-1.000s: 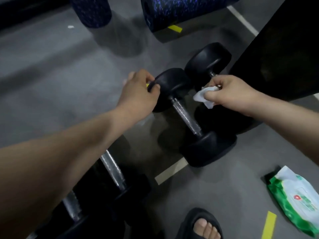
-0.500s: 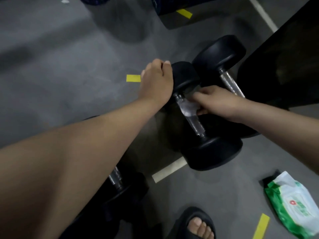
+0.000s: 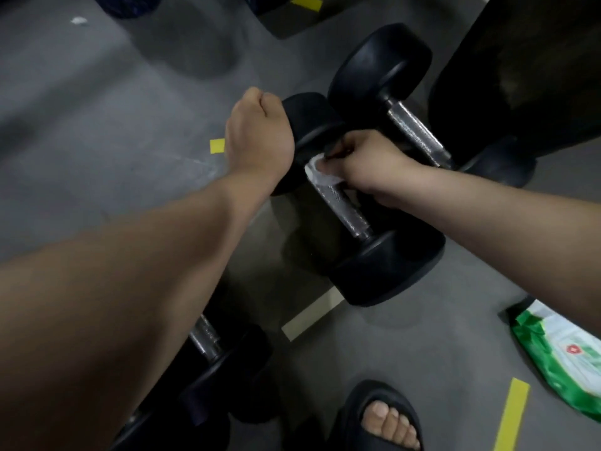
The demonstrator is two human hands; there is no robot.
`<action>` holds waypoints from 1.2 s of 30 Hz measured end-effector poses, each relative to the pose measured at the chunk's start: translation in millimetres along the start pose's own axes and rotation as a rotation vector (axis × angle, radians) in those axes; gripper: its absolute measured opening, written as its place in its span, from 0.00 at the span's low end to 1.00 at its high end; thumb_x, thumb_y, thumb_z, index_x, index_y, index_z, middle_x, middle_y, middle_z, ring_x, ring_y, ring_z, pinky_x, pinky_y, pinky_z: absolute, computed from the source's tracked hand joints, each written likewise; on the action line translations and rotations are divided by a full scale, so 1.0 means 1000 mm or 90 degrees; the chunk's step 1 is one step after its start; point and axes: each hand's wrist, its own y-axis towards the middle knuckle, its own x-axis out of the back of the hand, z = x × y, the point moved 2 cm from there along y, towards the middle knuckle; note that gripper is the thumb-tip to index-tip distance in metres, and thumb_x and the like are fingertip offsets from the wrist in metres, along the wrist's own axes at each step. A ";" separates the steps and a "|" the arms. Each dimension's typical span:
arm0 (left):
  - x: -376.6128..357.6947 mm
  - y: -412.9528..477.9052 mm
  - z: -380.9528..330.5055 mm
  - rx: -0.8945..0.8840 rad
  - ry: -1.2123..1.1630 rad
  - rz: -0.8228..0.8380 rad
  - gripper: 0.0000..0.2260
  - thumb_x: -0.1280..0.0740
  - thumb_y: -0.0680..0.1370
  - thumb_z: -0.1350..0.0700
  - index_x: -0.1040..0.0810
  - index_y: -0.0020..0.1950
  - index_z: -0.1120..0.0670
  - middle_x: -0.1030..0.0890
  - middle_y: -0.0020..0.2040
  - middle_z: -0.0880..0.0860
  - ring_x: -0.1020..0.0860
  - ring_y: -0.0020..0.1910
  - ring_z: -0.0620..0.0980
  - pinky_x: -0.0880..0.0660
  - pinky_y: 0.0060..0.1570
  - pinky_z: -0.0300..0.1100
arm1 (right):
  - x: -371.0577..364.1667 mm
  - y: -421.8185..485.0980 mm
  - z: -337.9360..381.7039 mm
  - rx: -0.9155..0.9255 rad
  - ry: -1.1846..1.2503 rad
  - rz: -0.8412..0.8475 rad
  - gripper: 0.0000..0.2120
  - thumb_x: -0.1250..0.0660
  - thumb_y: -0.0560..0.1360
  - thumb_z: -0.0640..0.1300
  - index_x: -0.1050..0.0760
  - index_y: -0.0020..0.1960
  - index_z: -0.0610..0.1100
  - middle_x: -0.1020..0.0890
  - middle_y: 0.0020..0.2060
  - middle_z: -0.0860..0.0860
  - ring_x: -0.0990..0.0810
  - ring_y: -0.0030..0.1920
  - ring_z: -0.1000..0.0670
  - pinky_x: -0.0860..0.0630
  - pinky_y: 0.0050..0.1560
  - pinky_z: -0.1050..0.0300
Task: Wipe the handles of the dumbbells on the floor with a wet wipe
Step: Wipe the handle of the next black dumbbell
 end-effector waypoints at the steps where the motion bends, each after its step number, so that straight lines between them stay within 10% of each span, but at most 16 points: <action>1: 0.001 -0.001 0.000 0.002 0.000 -0.004 0.15 0.47 0.83 0.54 0.41 0.36 0.50 0.32 0.37 0.49 0.33 0.43 0.54 0.42 0.41 0.44 | -0.002 0.003 0.001 -0.014 0.042 0.001 0.10 0.22 0.72 0.44 0.23 0.42 0.45 0.22 0.30 0.50 0.26 0.24 0.53 0.31 0.22 0.61; 19: 0.002 -0.004 -0.001 -0.005 0.027 -0.036 0.11 0.47 0.84 0.54 0.34 0.43 0.55 0.27 0.45 0.53 0.32 0.45 0.54 0.42 0.42 0.45 | 0.013 -0.004 -0.004 -0.154 0.088 0.232 0.06 0.33 0.80 0.37 0.22 0.45 0.45 0.16 0.31 0.53 0.18 0.32 0.55 0.22 0.37 0.60; 24: 0.001 -0.004 0.001 -0.010 0.000 -0.028 0.13 0.47 0.84 0.55 0.38 0.39 0.54 0.26 0.45 0.56 0.29 0.47 0.57 0.38 0.44 0.47 | 0.001 0.001 0.003 -0.161 0.140 0.200 0.14 0.37 0.82 0.38 0.31 0.38 0.44 0.29 0.18 0.55 0.29 0.18 0.60 0.33 0.21 0.69; 30: 0.002 -0.005 0.000 0.002 0.001 -0.024 0.11 0.47 0.84 0.54 0.35 0.42 0.55 0.23 0.49 0.59 0.28 0.50 0.59 0.37 0.45 0.49 | 0.018 -0.001 -0.005 -0.171 0.045 0.290 0.06 0.34 0.79 0.36 0.20 0.54 0.41 0.14 0.47 0.45 0.16 0.49 0.44 0.20 0.51 0.52; 36: 0.004 -0.006 -0.003 0.019 0.010 -0.016 0.13 0.47 0.83 0.54 0.38 0.39 0.53 0.24 0.47 0.57 0.27 0.51 0.60 0.39 0.43 0.46 | 0.001 0.002 0.004 -0.085 0.126 0.086 0.10 0.24 0.74 0.38 0.24 0.39 0.44 0.23 0.22 0.54 0.27 0.21 0.57 0.32 0.23 0.65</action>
